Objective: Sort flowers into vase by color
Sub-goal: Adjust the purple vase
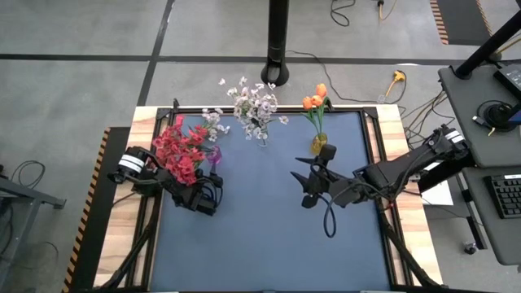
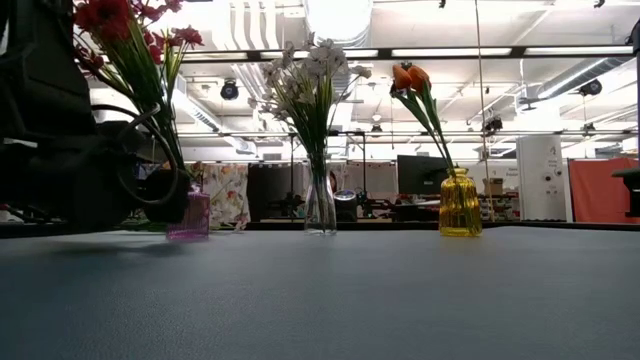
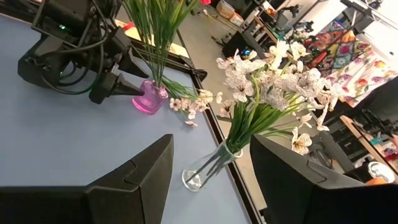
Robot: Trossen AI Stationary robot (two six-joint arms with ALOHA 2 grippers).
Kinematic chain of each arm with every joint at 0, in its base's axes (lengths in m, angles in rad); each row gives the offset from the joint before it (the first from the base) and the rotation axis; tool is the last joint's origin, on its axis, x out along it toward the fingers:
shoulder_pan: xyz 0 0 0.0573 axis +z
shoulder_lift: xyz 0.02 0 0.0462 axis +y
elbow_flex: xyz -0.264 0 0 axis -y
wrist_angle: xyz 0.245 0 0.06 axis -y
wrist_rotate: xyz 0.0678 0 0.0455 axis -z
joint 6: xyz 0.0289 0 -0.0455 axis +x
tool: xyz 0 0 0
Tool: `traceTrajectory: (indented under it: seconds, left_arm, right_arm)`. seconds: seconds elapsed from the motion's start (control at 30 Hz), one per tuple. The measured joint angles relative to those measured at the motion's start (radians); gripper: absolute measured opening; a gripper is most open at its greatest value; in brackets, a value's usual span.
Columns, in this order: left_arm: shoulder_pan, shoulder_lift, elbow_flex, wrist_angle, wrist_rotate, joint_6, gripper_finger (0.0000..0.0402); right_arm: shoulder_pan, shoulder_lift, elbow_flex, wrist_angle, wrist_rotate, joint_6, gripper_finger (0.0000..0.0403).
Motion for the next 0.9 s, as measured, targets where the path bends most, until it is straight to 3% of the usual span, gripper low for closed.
traceTrajectory:
  seconds: [0.2, 0.43, 0.9]
  left_arm:
    - [0.015, 0.0, 0.003, 0.039, 0.003, 0.004, 0.0288]
    - [0.052, 0.0, 0.008, 0.111, 0.04, 0.153, 0.0288]
    - [0.063, 0.0, -0.008, 0.131, 0.047, 0.157, 0.0288]
  right_arm:
    - [0.0, 0.0, 0.0, 0.0, 0.0, 0.0, 0.0206]
    - [0.0, 0.0, 0.0, 0.0, 0.0, 0.0, 0.0206]
    - [0.0, 0.0, 0.0, -0.002, 0.0, -0.001, 0.0206]
